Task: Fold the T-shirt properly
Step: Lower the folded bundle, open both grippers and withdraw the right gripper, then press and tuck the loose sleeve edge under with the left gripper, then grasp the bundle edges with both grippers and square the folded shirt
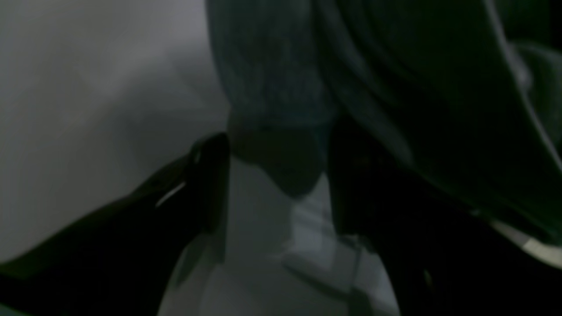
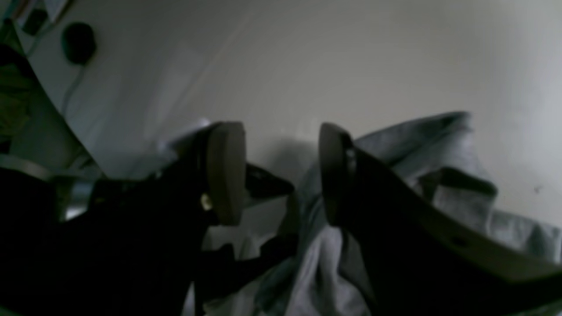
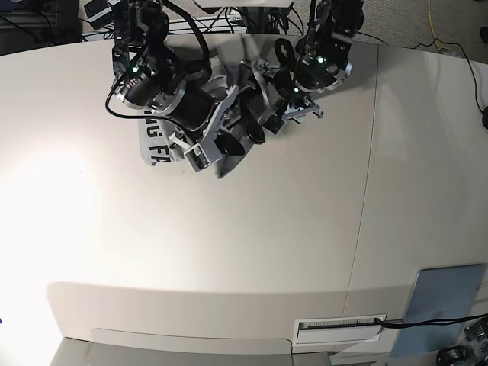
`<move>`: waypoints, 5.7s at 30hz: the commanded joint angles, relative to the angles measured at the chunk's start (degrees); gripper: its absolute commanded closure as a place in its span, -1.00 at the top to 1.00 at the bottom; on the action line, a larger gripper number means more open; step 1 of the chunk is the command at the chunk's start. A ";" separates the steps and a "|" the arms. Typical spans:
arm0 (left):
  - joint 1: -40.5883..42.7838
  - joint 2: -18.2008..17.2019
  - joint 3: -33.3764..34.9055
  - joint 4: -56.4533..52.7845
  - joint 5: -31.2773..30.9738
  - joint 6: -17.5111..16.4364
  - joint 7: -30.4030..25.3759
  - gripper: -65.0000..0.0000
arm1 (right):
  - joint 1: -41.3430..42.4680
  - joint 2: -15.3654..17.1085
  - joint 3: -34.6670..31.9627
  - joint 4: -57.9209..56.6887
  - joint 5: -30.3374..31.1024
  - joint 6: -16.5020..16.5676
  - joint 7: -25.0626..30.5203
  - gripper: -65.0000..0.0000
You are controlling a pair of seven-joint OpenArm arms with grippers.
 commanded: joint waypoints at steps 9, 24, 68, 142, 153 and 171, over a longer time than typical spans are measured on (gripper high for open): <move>-0.28 -2.49 0.02 8.04 1.29 4.87 2.29 0.05 | 1.75 0.42 14.75 2.97 1.44 0.31 1.36 -0.16; 6.45 -4.44 0.20 18.71 -19.61 -2.80 9.60 0.05 | -1.68 14.03 49.20 2.80 1.38 0.09 -1.01 -0.16; 5.31 -5.27 -3.32 17.81 -12.76 4.42 14.95 -1.00 | -3.37 14.49 52.13 2.78 1.33 -0.07 -1.33 -0.16; -23.12 -4.04 -21.24 -15.89 -34.75 0.68 16.24 -1.00 | -3.34 14.49 52.11 2.78 -0.59 -0.07 -1.42 -0.16; -21.55 -5.42 -22.01 -14.10 -36.02 -7.28 16.22 -0.28 | -3.37 14.47 52.11 2.75 -0.59 -0.07 -1.20 -0.16; -5.16 -8.70 -21.84 1.27 -53.70 -22.80 20.39 -1.00 | 6.27 15.12 27.80 -7.93 -11.08 0.68 4.87 -1.00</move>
